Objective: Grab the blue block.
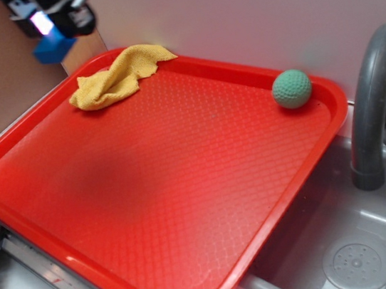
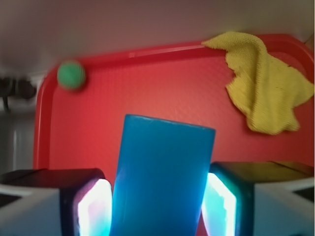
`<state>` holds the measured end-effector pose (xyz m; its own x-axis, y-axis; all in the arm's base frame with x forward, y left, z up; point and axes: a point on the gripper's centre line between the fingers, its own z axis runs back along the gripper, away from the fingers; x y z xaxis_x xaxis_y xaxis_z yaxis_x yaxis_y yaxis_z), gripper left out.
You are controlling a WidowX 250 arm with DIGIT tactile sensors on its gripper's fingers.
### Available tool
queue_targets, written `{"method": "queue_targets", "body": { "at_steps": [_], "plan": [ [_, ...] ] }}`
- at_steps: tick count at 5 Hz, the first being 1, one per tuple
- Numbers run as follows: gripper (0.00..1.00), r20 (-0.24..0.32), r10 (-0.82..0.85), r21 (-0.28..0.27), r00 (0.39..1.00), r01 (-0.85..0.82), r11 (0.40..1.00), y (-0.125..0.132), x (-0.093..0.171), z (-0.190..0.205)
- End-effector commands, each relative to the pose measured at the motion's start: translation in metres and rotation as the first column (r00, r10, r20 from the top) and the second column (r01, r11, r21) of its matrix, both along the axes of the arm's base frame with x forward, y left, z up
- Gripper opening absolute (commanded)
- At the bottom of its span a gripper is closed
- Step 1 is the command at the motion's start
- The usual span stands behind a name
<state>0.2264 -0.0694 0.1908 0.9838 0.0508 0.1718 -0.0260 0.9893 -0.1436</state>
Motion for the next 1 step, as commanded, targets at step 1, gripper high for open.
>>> {"method": "queue_targets", "body": {
  "at_steps": [1],
  "plan": [
    [0.00,0.113,0.098,-0.001,0.989,-0.099,0.995,0.0173,-0.0112,0.0402]
  ]
}}
